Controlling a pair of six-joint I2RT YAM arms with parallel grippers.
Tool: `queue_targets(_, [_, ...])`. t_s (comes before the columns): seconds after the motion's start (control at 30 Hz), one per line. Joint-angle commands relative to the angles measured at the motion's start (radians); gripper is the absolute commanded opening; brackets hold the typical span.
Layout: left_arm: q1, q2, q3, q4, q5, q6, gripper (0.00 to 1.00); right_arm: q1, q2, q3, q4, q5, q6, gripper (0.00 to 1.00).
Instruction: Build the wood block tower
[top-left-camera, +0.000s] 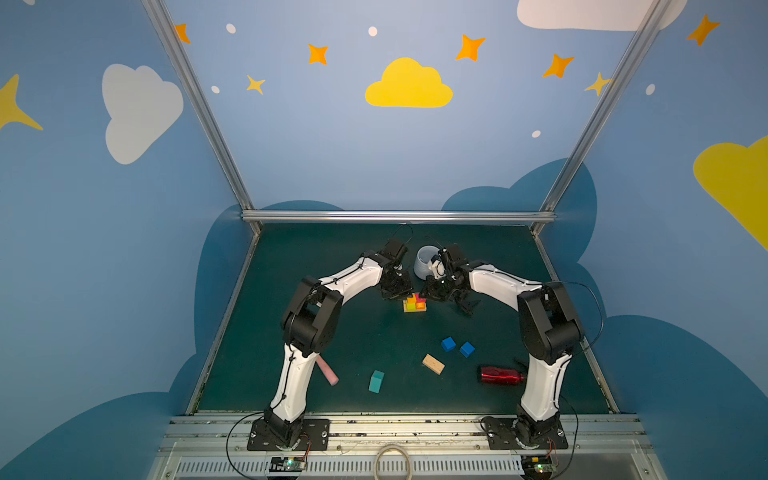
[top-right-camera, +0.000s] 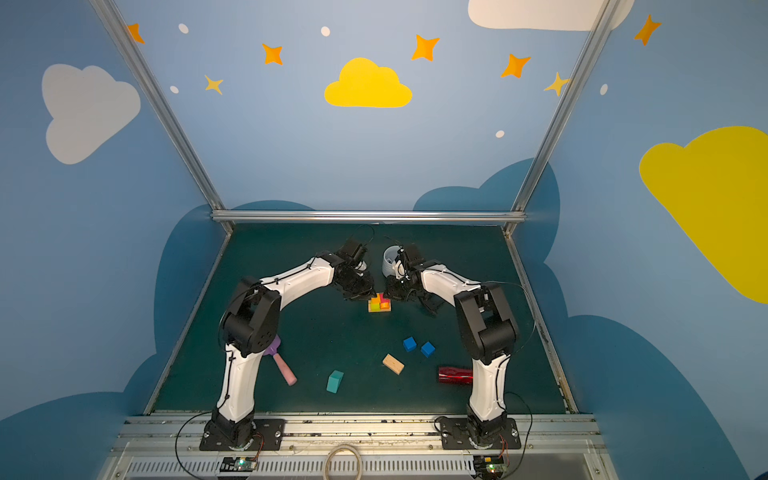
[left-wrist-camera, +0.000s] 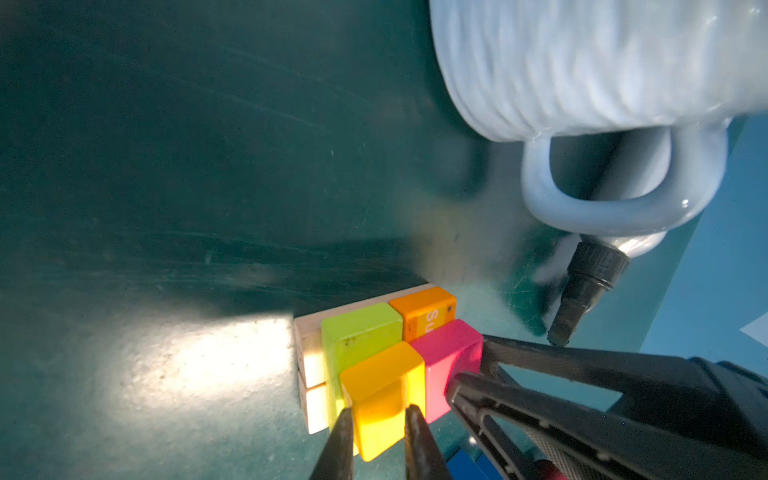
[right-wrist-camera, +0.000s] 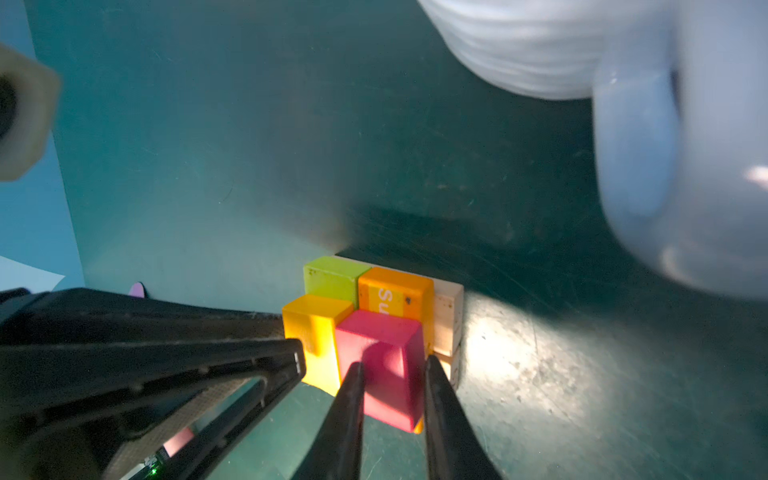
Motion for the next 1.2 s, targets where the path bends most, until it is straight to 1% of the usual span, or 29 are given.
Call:
queue_targets(0.0, [-0.001,0.011,0.029,-0.028,-0.017,0.005,0.26,0.004,0.01,0.015,-0.015,0.001,0.001,0.27])
queue_targets(0.23, [0.007,-0.002,0.031,-0.036,-0.034,0.011,0.3,0.004,-0.002,0.015,-0.019,0.01,0.002,0.34])
queue_targets(0.47, [0.018,-0.003,0.039,-0.039,-0.041,0.015,0.29,0.003,-0.015,0.017,-0.019,0.018,0.004,0.42])
queue_targets(0.57, [0.021,-0.004,0.043,-0.039,-0.041,0.015,0.28,0.004,-0.022,0.018,-0.017,0.018,0.006,0.42])
queue_targets(0.8, [0.022,0.007,0.062,-0.046,-0.039,0.019,0.27,0.002,-0.031,0.017,-0.013,0.02,0.01,0.34])
queue_targets(1.17, [0.022,0.011,0.065,-0.043,-0.031,0.016,0.25,0.004,-0.043,0.01,-0.008,0.023,0.015,0.3])
